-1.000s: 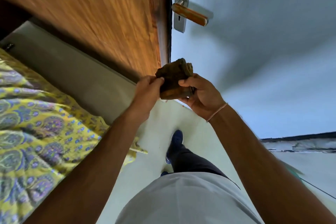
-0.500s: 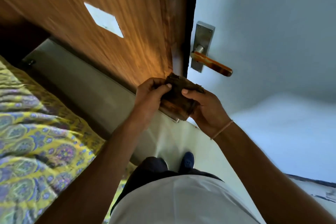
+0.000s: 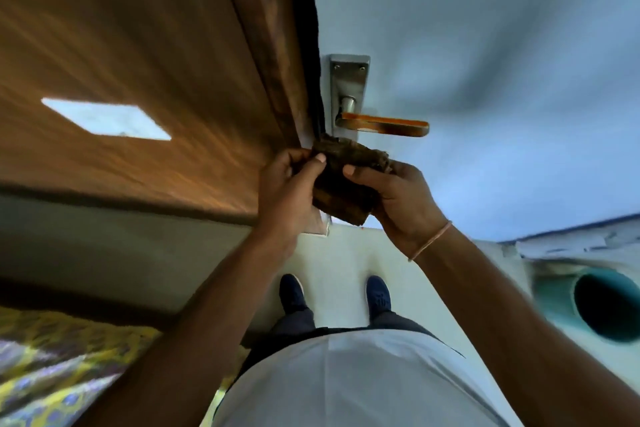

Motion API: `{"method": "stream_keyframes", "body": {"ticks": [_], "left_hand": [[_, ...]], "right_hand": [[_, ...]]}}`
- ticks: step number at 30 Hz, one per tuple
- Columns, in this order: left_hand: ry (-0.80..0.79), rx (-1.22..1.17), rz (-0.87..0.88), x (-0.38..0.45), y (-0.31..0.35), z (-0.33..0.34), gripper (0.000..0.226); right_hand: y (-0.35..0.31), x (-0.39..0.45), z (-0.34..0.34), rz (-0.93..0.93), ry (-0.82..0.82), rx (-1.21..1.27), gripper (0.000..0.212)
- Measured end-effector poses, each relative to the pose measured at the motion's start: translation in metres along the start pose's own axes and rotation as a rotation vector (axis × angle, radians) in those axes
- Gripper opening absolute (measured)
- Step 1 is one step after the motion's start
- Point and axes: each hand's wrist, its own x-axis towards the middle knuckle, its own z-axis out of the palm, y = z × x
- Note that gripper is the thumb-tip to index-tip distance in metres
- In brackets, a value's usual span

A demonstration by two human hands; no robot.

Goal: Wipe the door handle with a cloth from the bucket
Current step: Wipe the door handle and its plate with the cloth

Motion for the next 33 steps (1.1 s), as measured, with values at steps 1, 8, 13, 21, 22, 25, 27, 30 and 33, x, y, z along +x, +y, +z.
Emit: {"method": "stream_keyframes", "body": {"ticks": [1, 8, 13, 21, 22, 25, 27, 30, 33], "left_hand": [[-0.028, 0.032, 0.031, 0.003, 0.0, -0.002, 0.014], [-0.166, 0.238, 0.39, 0.011, 0.014, -0.006, 0.033], [-0.046, 0.499, 0.789, -0.006, 0.011, -0.004, 0.046], [0.214, 0.707, 0.995, -0.015, -0.009, -0.002, 0.081], [0.246, 0.753, 1.001, -0.013, -0.011, -0.003, 0.086], [0.333, 0.828, 0.971, -0.005, -0.014, -0.006, 0.099], [0.376, 0.854, 0.955, 0.001, -0.012, -0.009, 0.104], [0.353, 0.914, 1.019, 0.012, -0.01, -0.011, 0.108], [0.3, 0.982, 1.075, 0.024, -0.012, -0.014, 0.11]], "right_hand": [[0.0, -0.004, 0.004, -0.017, 0.032, 0.014, 0.026], [-0.02, -0.035, 0.021, -0.191, 0.311, 0.183, 0.029], [-0.046, -0.05, 0.014, -0.585, 0.374, -0.035, 0.026], [-0.055, -0.036, -0.005, -0.865, 0.567, -0.649, 0.029], [-0.056, -0.037, -0.003, -0.908, 0.587, -0.727, 0.029], [-0.059, -0.032, 0.005, -1.022, 0.563, -0.958, 0.041], [-0.055, -0.018, 0.011, -1.117, 0.517, -1.11, 0.051], [-0.032, 0.007, 0.019, -1.251, 0.377, -1.385, 0.05], [-0.01, 0.019, 0.018, -1.235, 0.315, -1.624, 0.05]]}}
